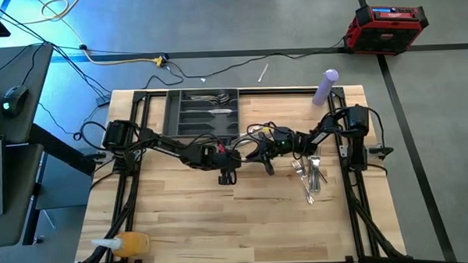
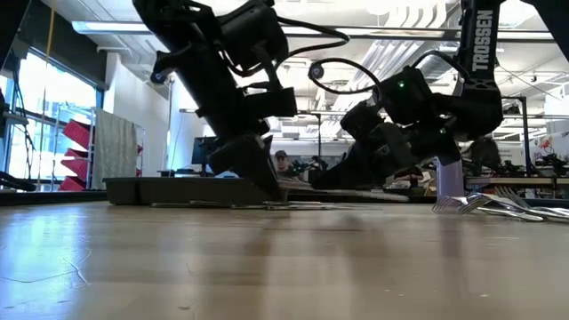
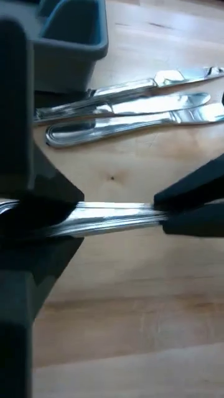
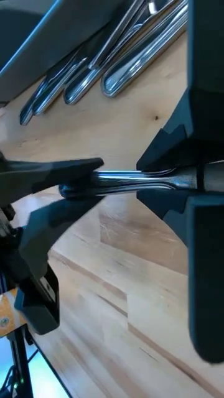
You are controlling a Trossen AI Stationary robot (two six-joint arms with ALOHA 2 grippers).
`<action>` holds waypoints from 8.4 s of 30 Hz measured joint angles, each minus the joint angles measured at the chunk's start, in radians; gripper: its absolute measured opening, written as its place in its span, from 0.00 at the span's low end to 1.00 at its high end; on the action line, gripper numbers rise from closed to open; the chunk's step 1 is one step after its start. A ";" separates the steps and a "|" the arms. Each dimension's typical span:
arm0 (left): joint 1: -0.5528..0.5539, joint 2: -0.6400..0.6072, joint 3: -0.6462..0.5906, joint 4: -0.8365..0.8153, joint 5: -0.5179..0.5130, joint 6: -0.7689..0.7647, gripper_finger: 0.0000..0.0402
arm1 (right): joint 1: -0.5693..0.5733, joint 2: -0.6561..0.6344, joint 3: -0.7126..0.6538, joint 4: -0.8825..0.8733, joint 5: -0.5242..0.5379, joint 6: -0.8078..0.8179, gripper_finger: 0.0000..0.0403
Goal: Sort silverware
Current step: Put the silver knife into the organizing bin
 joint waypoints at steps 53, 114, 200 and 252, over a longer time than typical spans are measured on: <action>0.588 -0.409 -0.001 -0.540 -0.048 0.609 0.00 | -0.030 -0.842 0.000 -0.594 0.164 -0.179 0.32; -0.027 -0.476 0.104 -0.494 -0.196 -0.338 0.26 | -0.187 -0.019 0.290 -0.578 0.304 0.062 0.17; -0.176 -0.206 -0.146 0.144 0.147 -0.240 0.26 | 0.389 -0.102 0.029 -0.327 0.595 0.232 0.47; -0.132 -0.206 -0.146 0.141 0.099 -0.207 0.42 | 0.328 -0.159 0.066 -0.184 0.438 0.082 0.08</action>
